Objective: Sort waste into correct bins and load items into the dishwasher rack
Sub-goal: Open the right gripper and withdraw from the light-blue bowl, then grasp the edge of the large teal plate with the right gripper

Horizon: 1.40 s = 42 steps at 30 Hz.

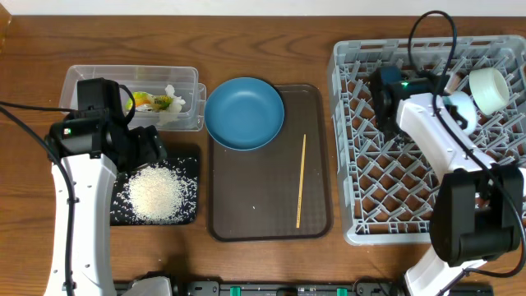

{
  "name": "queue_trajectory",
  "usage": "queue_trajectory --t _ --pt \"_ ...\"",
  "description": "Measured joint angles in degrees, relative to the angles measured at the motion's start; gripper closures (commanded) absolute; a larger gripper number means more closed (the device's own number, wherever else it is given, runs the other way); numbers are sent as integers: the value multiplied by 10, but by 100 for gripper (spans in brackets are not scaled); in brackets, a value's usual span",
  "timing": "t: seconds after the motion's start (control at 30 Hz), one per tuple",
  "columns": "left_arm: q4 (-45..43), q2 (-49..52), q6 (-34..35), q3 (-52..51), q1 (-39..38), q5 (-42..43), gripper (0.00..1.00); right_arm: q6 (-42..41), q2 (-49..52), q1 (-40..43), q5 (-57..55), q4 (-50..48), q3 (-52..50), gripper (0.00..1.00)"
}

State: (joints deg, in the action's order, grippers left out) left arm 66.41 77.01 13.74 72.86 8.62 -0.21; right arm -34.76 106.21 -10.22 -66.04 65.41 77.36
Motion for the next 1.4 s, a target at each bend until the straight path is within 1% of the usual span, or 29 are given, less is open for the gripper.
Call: queue_trajectory --t 0.03,0.1,0.17,0.23,0.33,0.43,0.53,0.63,0.77,0.83,0.97,1.07,1.2,1.4 --pt "0 0 0 0 0 0 9 1 0 -4 16 4 -2 68" --pt "0 0 0 0 0 0 9 -4 0 -9 36 11 -3 52" --pt "0 0 0 0 0 0 9 -10 0 -9 51 17 -3 39" --pt "0 0 0 0 0 0 9 -15 0 -9 58 23 -3 33" --pt "0 0 0 0 0 0 9 -20 -11 -9 72 22 -3 27" --pt "0 0 0 0 0 0 9 -22 -44 -9 99 11 -6 21" --pt "0 0 0 0 0 0 9 -18 -98 -9 140 -10 -6 20" --pt "0 0 0 0 0 0 9 3 -157 -9 206 -39 -6 17" --pt "0 0 0 0 0 0 9 49 -217 -9 337 -80 -6 16" --pt "0 0 0 0 0 0 9 66 -229 -9 405 -93 -6 15" --pt "0 0 0 0 0 0 9 89 -227 -14 546 -113 -6 15" --pt "0 0 0 0 0 0 9 99 -216 -29 606 -130 -6 15" --pt "0 0 0 0 0 0 9 111 -189 -64 644 -163 -6 16" --pt "0 0 0 0 0 0 9 116 -120 -126 666 -244 -6 18"
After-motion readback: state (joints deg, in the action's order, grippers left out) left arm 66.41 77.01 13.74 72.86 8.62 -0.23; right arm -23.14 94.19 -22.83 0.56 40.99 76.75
